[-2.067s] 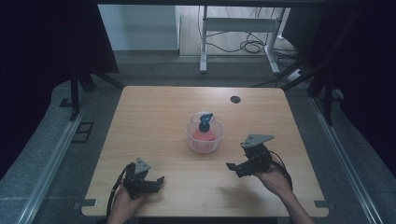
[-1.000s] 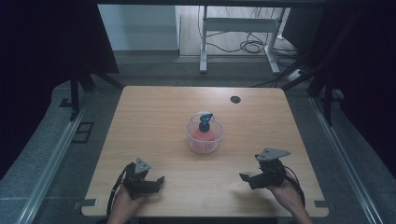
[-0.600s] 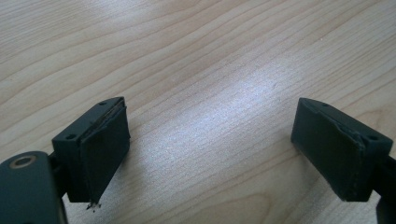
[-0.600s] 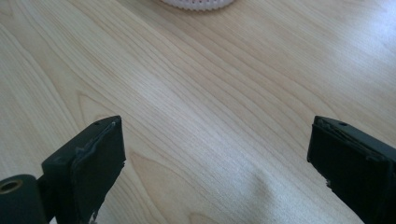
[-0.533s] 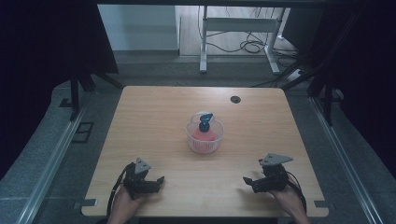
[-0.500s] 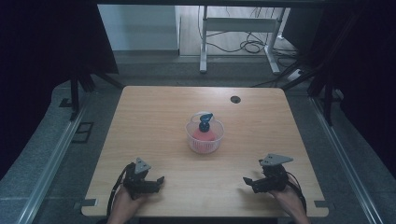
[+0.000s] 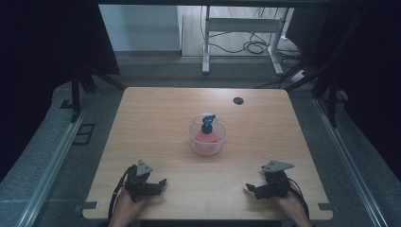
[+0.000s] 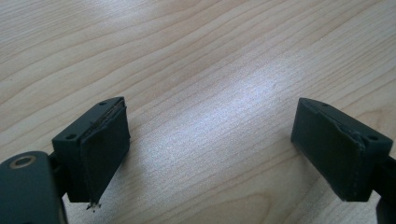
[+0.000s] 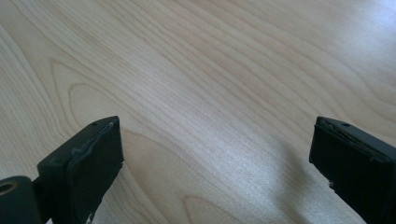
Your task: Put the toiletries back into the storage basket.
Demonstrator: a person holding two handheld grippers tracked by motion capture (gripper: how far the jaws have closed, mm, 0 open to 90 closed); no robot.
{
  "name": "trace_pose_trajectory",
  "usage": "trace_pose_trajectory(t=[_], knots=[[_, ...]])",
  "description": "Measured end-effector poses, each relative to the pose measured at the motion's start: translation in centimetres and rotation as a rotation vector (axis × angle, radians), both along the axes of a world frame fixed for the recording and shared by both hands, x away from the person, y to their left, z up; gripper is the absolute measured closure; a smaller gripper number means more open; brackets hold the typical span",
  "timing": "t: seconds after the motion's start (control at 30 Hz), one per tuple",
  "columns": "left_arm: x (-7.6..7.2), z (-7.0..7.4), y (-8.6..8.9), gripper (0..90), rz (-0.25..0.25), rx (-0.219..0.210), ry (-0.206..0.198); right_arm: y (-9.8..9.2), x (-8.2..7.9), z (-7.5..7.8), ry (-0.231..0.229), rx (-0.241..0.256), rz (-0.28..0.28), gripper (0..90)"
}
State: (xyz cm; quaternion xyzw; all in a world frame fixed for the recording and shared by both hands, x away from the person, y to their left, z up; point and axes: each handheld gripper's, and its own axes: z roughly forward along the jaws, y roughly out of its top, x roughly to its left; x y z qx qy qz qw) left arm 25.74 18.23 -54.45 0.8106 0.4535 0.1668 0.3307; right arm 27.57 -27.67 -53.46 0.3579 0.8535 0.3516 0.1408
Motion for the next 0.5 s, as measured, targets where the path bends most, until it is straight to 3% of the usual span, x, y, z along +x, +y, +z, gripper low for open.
trace_pose_trajectory(t=[0.2, 0.5], knots=[[-0.01, 0.00, -0.01, 11.4, 0.001, 0.000, 0.001, 0.10, -0.11, -0.81, -0.004, -0.009, 0.003, 0.0], [0.00, -0.01, -0.02, 11.3, 0.000, -0.001, 0.000, 0.14, -0.19, -0.87, -0.010, -0.012, -0.001, 0.0]])
